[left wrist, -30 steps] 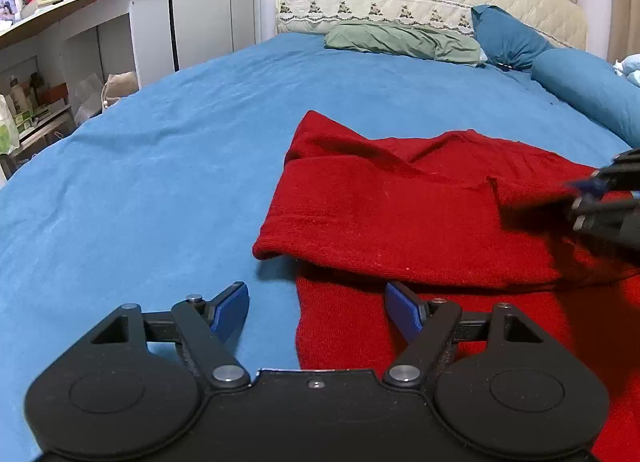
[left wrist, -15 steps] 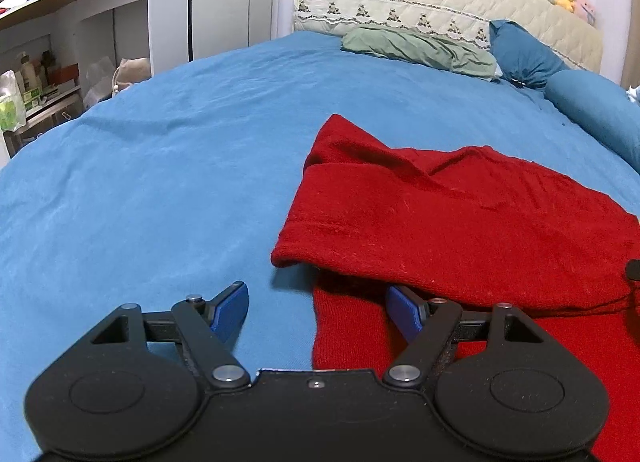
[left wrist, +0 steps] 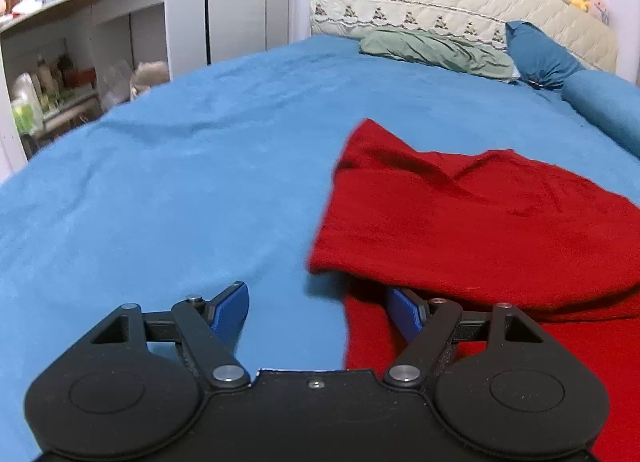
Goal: Fold small clothes
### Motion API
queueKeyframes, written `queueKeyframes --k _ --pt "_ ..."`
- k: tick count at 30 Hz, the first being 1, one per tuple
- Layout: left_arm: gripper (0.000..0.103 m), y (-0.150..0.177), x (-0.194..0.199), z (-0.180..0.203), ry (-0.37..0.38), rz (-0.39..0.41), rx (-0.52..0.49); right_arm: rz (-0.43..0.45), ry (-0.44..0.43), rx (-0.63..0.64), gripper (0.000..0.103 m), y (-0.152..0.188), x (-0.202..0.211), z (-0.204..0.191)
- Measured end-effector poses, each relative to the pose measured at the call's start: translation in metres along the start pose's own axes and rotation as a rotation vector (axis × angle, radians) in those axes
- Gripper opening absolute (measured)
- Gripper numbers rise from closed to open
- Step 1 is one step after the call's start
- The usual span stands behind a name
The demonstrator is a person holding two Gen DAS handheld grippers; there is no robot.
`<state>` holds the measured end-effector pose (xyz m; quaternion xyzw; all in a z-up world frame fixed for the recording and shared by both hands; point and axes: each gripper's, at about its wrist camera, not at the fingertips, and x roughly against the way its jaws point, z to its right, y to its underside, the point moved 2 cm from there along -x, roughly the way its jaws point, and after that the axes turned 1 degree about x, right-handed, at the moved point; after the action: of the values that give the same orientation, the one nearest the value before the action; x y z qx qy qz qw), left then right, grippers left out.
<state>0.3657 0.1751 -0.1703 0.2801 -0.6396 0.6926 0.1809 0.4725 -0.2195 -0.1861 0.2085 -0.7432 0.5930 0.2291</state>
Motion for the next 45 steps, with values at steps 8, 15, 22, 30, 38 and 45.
queueKeyframes --k 8,15,22,30,38,45 --pt "0.079 -0.001 -0.009 -0.005 -0.001 -0.006 0.014 0.113 0.128 -0.054 0.02 -0.058 0.026 0.045" --pt "0.079 0.001 -0.007 -0.006 -0.003 -0.025 -0.003 -0.029 0.186 -0.041 0.02 -0.006 -0.005 0.067" --pt "0.077 -0.021 0.046 0.021 0.1 0.119 -0.157 -0.006 0.256 0.058 0.088 0.026 0.016 0.067" --pt "0.08 -0.067 -0.019 0.065 0.38 0.018 -0.205 0.066 0.121 0.135 0.094 0.023 0.019 0.043" --pt "0.079 -0.061 -0.069 0.046 0.381 -0.11 -0.11 0.019 0.084 0.144 0.094 0.038 -0.002 0.037" --pt "0.081 -0.085 -0.057 0.05 0.464 -0.042 -0.144 0.053 0.006 0.098 0.094 0.036 0.005 0.046"
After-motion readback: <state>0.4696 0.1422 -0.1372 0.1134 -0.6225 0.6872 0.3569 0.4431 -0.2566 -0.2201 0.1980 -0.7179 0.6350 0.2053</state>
